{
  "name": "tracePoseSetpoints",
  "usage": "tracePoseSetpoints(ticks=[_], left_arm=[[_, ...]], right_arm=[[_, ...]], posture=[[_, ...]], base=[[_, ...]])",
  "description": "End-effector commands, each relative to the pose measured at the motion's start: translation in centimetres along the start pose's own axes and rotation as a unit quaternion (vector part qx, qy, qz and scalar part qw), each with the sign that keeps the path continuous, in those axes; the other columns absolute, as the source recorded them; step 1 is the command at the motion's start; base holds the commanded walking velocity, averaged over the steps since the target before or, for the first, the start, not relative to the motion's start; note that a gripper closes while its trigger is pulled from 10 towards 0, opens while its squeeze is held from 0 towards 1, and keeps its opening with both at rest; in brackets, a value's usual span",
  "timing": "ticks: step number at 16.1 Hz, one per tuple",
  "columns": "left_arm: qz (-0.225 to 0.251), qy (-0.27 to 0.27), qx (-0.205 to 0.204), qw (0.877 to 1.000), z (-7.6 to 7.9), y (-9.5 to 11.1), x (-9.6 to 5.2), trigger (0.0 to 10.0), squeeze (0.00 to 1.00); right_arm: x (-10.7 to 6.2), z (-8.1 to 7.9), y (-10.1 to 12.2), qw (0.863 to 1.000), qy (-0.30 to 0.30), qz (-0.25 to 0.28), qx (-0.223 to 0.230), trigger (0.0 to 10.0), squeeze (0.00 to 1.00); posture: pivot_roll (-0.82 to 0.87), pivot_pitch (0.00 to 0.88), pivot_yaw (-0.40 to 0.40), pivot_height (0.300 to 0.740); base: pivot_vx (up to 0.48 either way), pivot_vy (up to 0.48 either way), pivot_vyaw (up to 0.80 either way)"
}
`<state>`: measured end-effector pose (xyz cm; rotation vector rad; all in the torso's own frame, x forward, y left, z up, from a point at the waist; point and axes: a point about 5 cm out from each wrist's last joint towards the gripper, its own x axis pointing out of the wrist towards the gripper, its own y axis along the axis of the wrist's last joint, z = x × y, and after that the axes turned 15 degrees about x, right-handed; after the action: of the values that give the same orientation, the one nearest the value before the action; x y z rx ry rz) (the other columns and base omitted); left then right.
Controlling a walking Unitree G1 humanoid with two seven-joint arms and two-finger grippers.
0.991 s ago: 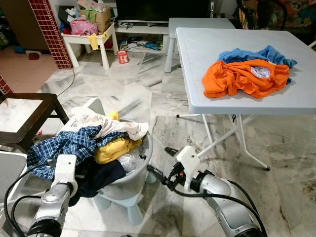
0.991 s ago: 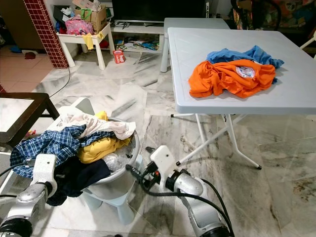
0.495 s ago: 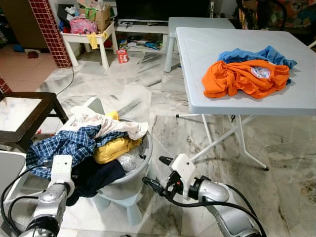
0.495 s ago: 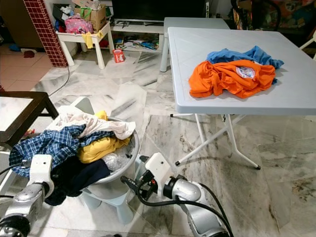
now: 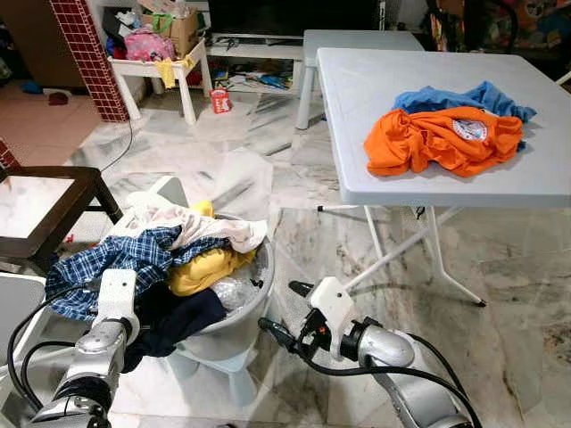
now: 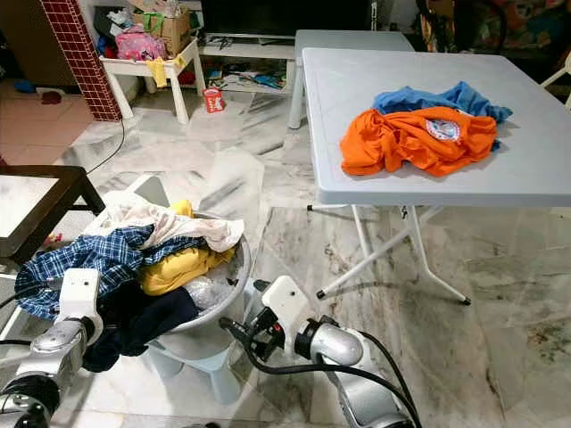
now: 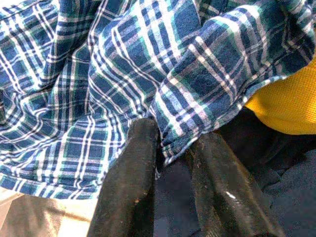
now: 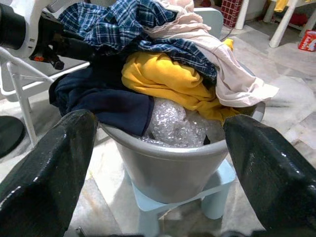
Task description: Hang hanger
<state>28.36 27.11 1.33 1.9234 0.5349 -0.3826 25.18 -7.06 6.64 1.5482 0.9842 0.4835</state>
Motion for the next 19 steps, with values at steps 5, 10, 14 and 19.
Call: tracePoseSetpoints(ticks=[5,10,14,19], left_arm=[[0.001,0.016,0.011,1.000,-1.1,0.1,0.0,0.0,0.00],[0.134,0.125,0.056,0.981,-3.4,4.9,-0.3,0.0,0.00],[0.277,0.188,0.086,0.939,-3.8,9.9,-2.5,0.0,0.00],[0.429,0.305,0.110,0.843,-6.8,17.5,-8.4,0.0,0.00]], right_arm=[[0.3,0.2,0.3,1.000,-0.002,0.006,-0.005,10.0,0.00],[0.2,0.5,0.5,1.000,-0.017,0.015,-0.012,10.0,0.00],[0.3,1.1,1.0,0.999,-0.040,0.030,-0.020,10.0,0.00],[1.0,1.6,1.5,0.998,-0.051,0.037,-0.029,10.0,0.00]], posture=[[0.04,0.070,0.006,0.740],[0.04,0.066,0.002,0.740],[0.05,0.057,-0.008,0.740],[0.08,0.048,-0.023,0.740]], base=[[0.000,0.000,0.00],[0.000,0.000,0.00],[0.000,0.000,0.00],[0.000,0.000,0.00]])
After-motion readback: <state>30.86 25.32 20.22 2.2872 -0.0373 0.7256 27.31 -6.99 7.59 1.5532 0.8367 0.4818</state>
